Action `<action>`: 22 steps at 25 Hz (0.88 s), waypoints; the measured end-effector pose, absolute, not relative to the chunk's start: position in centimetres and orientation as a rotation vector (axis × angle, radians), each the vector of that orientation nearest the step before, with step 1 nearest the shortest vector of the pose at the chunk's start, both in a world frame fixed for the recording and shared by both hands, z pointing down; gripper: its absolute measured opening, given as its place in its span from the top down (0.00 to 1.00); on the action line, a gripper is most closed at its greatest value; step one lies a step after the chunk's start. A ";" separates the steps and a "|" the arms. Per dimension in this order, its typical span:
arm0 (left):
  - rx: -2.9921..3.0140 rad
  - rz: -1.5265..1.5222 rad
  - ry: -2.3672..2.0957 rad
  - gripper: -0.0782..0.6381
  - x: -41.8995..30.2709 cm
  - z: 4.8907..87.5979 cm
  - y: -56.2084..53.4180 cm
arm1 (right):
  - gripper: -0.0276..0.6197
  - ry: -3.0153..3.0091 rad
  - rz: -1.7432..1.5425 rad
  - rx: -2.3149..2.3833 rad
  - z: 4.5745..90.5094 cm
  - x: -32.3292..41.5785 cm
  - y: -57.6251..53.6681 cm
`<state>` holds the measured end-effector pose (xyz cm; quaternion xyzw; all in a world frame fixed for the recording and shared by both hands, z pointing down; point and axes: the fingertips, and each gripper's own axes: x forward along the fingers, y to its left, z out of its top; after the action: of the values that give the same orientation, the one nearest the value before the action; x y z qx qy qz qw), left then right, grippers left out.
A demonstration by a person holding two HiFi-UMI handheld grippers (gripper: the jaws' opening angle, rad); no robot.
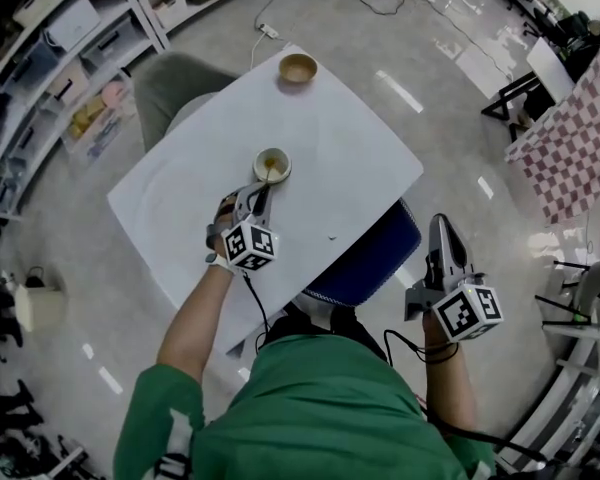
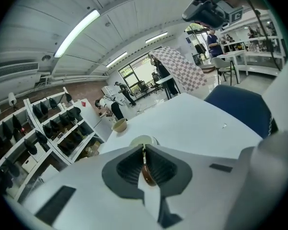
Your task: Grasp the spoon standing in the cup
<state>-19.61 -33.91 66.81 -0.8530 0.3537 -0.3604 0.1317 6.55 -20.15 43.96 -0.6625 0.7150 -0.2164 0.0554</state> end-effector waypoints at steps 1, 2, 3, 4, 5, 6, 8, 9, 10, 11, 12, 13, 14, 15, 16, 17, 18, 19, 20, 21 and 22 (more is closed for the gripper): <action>-2.477 -1.043 1.039 0.85 -19.7 66.5 -33.9 | 0.92 2.171 -0.659 -2.005 44.0 6.5 -20.0; -2.478 -1.040 1.049 0.85 -19.8 66.3 -33.9 | 0.92 2.172 -0.661 -1.998 44.0 6.5 -20.0; -2.479 -1.039 1.059 0.85 -19.9 66.0 -33.9 | 0.92 2.173 -0.662 -1.991 44.0 6.5 -20.0; -2.478 -1.037 1.069 0.85 -19.9 65.8 -33.8 | 0.92 2.175 -0.664 -1.984 44.0 6.6 -20.0; -2.478 -1.033 1.080 0.85 -19.9 65.4 -33.7 | 0.92 2.177 -0.667 -1.976 43.9 6.8 -19.8; -2.478 -1.027 1.091 0.86 -19.8 65.0 -33.5 | 0.92 2.179 -0.671 -1.968 43.8 7.0 -19.7; -2.484 -1.006 1.112 0.86 -19.5 64.1 -32.8 | 0.92 2.183 -0.677 -1.953 43.6 7.5 -19.3; -2.488 -0.996 1.121 0.86 -19.4 63.7 -32.5 | 0.92 2.186 -0.677 -1.947 43.5 7.7 -19.2; -2.492 -0.985 1.131 0.86 -19.3 63.2 -32.3 | 0.92 2.191 -0.675 -1.940 43.4 7.9 -19.1; -2.494 -0.974 1.143 0.86 -19.1 62.8 -32.0 | 0.92 2.197 -0.675 -1.932 43.4 8.1 -19.1; -2.496 -0.963 1.159 0.86 -19.0 62.4 -31.7 | 0.92 2.203 -0.675 -1.920 43.4 8.3 -19.0; -2.496 -0.952 1.177 0.86 -18.8 62.1 -31.3 | 0.92 2.210 -0.676 -1.907 43.5 8.6 -18.9; -2.498 -0.942 1.195 0.86 -18.7 61.7 -30.9 | 0.92 2.216 -0.679 -1.892 43.6 8.8 -18.8; -2.502 -0.931 1.214 0.86 -18.5 61.4 -30.5 | 0.92 2.220 -0.683 -1.880 43.8 9.1 -18.6; -2.511 -0.917 1.232 0.86 -18.4 61.1 -30.2 | 0.92 2.225 -0.689 -1.868 43.9 9.3 -18.5; -2.524 -0.902 1.252 0.86 -18.3 60.7 -29.9 | 0.92 2.229 -0.696 -1.857 44.0 9.4 -18.5; -2.539 -0.885 1.273 0.86 -18.2 60.3 -29.6 | 0.92 2.233 -0.704 -1.846 44.1 9.5 -18.5; -2.555 -0.868 1.295 0.86 -18.2 59.8 -29.4 | 0.92 2.235 -0.715 -1.835 44.2 9.6 -18.5; -2.568 -0.850 1.318 0.86 -18.2 59.3 -29.1 | 0.92 2.234 -0.729 -1.822 44.2 9.8 -18.5; -2.579 -0.833 1.341 0.86 -18.1 58.9 -28.8 | 0.92 2.232 -0.743 -1.809 44.3 10.0 -18.4; -2.587 -0.817 1.361 0.86 -18.0 58.4 -28.6 | 0.92 2.232 -0.753 -1.797 44.3 10.2 -18.3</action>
<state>-18.04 -28.56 58.37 -0.8511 0.4479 -0.2687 0.0531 10.16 -18.34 44.34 -0.6042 0.7502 -0.2532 0.0892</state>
